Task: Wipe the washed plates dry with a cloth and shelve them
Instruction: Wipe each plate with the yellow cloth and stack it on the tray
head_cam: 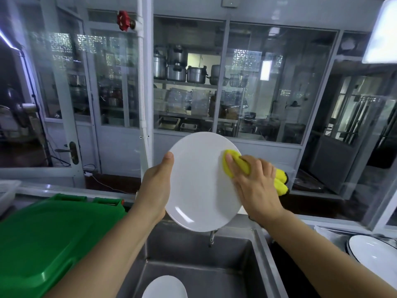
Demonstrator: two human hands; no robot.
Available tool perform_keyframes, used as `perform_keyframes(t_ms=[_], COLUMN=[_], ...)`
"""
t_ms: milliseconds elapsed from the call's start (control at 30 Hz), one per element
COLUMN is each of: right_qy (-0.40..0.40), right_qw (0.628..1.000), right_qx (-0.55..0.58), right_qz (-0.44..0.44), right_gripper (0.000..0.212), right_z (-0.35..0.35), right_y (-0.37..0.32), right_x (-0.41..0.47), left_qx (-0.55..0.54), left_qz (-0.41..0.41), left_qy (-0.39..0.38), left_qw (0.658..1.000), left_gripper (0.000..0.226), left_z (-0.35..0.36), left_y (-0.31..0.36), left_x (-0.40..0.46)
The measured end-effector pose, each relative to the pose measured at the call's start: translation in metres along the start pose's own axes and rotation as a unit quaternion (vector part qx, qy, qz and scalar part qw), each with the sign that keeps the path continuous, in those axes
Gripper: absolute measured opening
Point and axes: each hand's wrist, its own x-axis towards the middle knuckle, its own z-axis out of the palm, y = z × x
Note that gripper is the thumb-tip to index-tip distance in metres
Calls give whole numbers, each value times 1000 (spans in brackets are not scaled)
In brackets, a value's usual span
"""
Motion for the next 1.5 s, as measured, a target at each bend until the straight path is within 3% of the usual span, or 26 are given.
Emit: perform_keyframes(t_ms=[200,333,467,600,700,800,900,1000,1067,1200,1267,1367,1433,1500], right_qy=[-13,-7,4,-11,-20,-18,-52,-97,-110,-90,-72,-42,-15,4], right_qw=[999,1000,994,984,995,988,898,784,718,658,688,828,903,952], right_qx=[-44,-6,46,36,22,116,339,489,557,628,607,459,354,273], right_qz=[-20,-29,-102,-172,-94,96,276,371,402,406,392,320,242,140], right_gripper=[55,53,49,52,60,51,43,18,24,18,21,29,36,41], right_z=[2,2,7,8,8,4,-8,-19,-28,-38,-36,-24,-16,-6], right_y=[-15,-48,-71,-50,-21,-5,-7,-16,-20,-31,-36,-44,-53,-63], right_x=[33,35,14,-7,-14,-7,11,18,19,20,21,16,10,2], left_qx=[65,76,36,15,2,0,-28,-33,-31,71,146,172,83,-35], left_qz=[-2,-22,-14,-7,-22,-16,-21,-31,-31,-21,7,59,23,-37], left_qy=[-17,1,28,28,38,47,43,29,19,17,37,7,-71,-102], left_qw=[998,997,999,999,999,999,998,999,999,997,989,983,994,993], left_gripper=[48,58,49,32,26,24,23,22,21,29,50,56,50,36], left_z=[7,12,11,-1,-10,-15,-14,-11,-10,-11,-8,6,19,29], left_y=[-2,-7,-4,-6,-6,-7,-9,-11,-12,-20,-22,-20,-17,-7], left_x=[-3,-6,-4,3,7,7,6,9,13,32,34,15,2,-7])
